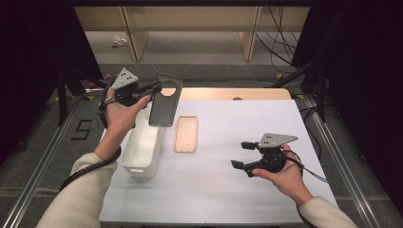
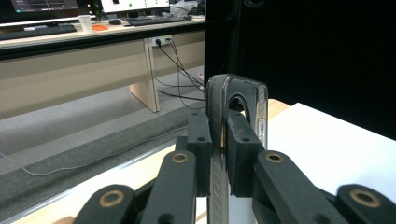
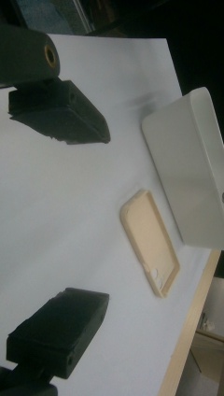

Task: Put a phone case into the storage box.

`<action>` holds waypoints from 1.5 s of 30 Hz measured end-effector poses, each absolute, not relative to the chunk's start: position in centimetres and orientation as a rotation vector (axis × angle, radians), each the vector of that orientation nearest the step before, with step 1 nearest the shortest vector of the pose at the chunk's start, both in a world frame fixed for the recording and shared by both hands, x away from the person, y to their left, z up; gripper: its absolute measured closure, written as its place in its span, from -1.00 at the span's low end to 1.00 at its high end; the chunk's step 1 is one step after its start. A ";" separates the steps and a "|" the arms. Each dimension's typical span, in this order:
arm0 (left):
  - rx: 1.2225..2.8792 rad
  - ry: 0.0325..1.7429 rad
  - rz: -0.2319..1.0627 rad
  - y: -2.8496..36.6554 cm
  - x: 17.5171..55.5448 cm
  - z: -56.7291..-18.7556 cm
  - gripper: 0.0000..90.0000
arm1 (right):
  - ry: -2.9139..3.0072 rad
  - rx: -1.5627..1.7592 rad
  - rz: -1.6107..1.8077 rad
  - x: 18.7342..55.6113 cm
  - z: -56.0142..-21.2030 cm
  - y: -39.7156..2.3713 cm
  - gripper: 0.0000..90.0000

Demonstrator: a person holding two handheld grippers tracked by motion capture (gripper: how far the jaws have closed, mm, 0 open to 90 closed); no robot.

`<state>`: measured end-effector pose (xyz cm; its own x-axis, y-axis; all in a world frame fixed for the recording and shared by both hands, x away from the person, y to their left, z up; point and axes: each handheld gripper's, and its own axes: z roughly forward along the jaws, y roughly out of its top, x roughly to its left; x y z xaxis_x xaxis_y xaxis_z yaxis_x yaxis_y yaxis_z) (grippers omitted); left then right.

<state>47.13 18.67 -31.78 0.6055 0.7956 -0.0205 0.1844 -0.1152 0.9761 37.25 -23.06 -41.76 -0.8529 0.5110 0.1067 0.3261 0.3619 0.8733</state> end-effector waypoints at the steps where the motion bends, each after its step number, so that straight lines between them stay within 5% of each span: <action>1: 1.637 0.828 0.640 18.7 47.2 -31.8 0.80 | 2.431 0.756 1.493 37.2 -41.7 -23.2 -0.56; 45: 1.638 0.872 0.700 22.3 50.0 -33.1 0.80 | 2.411 0.789 1.448 36.5 -41.9 -25.2 -0.68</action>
<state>50.00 22.30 -33.09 0.5547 0.8320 0.0057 0.1855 -0.1303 0.9740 36.48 -25.21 -41.88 -0.8315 0.5492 0.0841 0.3321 0.3699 0.8677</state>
